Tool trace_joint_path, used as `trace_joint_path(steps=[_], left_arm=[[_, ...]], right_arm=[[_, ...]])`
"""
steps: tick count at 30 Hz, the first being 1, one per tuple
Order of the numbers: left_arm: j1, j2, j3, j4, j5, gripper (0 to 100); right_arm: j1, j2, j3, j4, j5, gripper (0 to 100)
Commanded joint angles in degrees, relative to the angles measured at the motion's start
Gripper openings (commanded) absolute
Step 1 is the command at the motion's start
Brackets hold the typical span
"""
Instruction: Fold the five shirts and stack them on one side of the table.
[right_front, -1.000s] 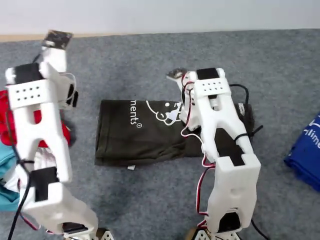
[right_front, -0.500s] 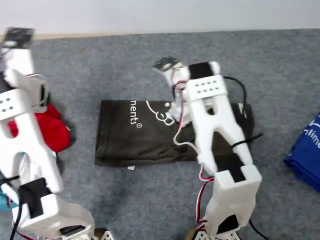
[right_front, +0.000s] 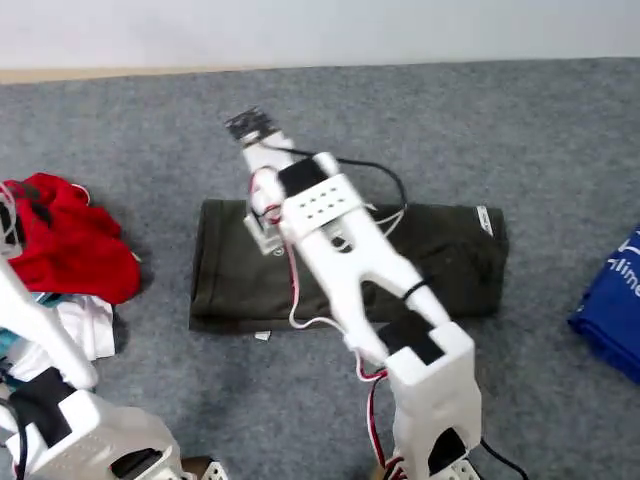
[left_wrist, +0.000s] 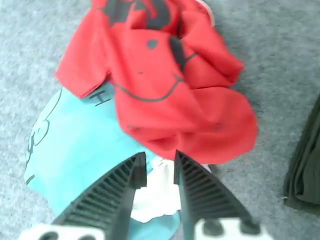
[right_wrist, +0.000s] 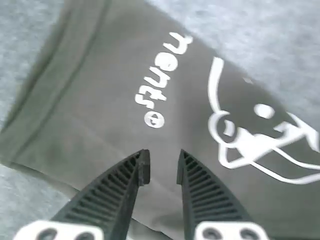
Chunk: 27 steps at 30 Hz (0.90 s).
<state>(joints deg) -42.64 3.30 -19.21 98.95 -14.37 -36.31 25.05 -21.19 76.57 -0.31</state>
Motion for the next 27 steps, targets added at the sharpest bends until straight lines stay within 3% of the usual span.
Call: trace_joint_path(steps=[1,12,22,27], left_arm=[[-0.3,-2.9,-0.8,1.4,0.2,10],[1.8,-3.0,5.8,1.4,0.2,10],[21.9,-2.3,11.3,1.0,2.7,10],[31.1,-2.3,20.4,-6.4,6.3,13]], right_arm=[[-2.8,0.0,-3.5,-1.1,-1.3,11.5],[-7.7,5.8,-11.5,-1.4,-2.0,11.6],[0.3,-0.4,-14.9,10.2,-1.9,11.6],[5.9,-5.7,-14.9,15.9,-1.8,11.6]])
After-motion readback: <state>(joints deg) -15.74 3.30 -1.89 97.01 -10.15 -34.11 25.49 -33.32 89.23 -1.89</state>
